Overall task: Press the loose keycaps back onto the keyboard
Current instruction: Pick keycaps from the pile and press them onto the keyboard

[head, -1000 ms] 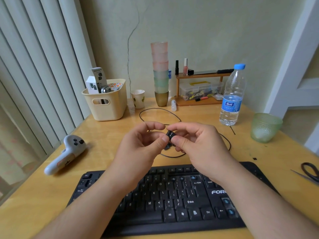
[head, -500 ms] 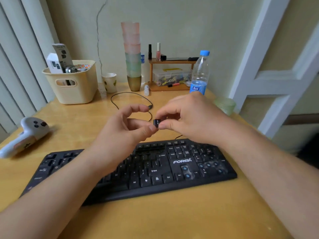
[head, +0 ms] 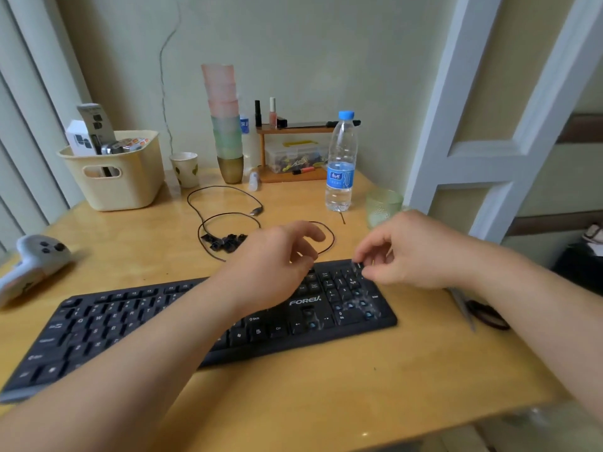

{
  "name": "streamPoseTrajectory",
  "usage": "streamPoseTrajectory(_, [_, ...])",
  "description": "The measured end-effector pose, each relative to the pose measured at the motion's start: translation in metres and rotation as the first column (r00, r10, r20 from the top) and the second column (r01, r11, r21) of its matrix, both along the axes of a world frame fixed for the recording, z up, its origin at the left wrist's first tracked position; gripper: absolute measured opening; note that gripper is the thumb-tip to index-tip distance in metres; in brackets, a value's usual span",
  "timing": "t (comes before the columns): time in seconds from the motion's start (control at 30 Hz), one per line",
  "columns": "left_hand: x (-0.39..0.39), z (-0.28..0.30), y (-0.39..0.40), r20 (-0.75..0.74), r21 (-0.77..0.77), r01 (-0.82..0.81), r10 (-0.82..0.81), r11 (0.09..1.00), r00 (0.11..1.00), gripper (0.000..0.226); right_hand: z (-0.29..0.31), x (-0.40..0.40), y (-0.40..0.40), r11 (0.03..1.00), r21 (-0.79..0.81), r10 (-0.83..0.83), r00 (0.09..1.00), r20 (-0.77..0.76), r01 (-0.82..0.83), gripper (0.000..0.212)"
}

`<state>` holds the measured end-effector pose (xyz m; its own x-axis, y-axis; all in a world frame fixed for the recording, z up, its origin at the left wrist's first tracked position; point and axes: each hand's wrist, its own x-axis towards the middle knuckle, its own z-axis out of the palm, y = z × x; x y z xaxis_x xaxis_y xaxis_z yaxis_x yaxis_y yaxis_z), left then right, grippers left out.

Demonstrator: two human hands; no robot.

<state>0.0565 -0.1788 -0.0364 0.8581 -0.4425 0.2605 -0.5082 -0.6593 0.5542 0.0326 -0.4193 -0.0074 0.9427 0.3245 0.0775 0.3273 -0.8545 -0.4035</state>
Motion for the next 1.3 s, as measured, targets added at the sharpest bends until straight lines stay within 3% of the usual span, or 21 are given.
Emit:
streamPoseTrajectory(0.13, [0.003,-0.016,-0.008,0.001,-0.029,-0.021,0.021,0.999,1.0,0.028,-0.019,0.001,0.0,0.997,-0.069,0.018,0.986,-0.168,-0.03,0.019])
streamPoseTrajectory(0.43, [-0.011,-0.033,0.0,0.098,0.112,0.075,-0.087,0.991,0.991,0.03,-0.023,0.005,0.012,0.98,-0.172,0.066,0.981,-0.183,-0.098,0.016])
streamPoseTrajectory(0.73, [-0.012,-0.039,-0.004,0.157,0.183,0.164,-0.193,0.969,0.969,0.038,-0.02,-0.002,0.019,0.946,-0.312,0.066,0.996,-0.063,-0.082,0.004])
streamPoseTrajectory(0.87, [-0.014,-0.042,-0.007,0.144,0.261,0.196,-0.239,0.945,0.96,0.052,-0.026,-0.015,0.024,0.934,-0.354,0.06,0.998,0.016,-0.05,0.013])
streamPoseTrajectory(1.1, [-0.015,-0.04,-0.004,0.126,0.279,0.203,-0.245,0.939,0.961,0.053,-0.053,-0.049,0.029,0.957,-0.288,0.031,0.982,0.188,0.025,0.03])
streamPoseTrajectory(1.3, [-0.017,-0.04,-0.006,0.109,0.308,0.189,-0.232,0.933,0.967,0.057,-0.061,-0.056,0.025,0.979,-0.183,-0.046,0.976,0.215,0.086,0.031])
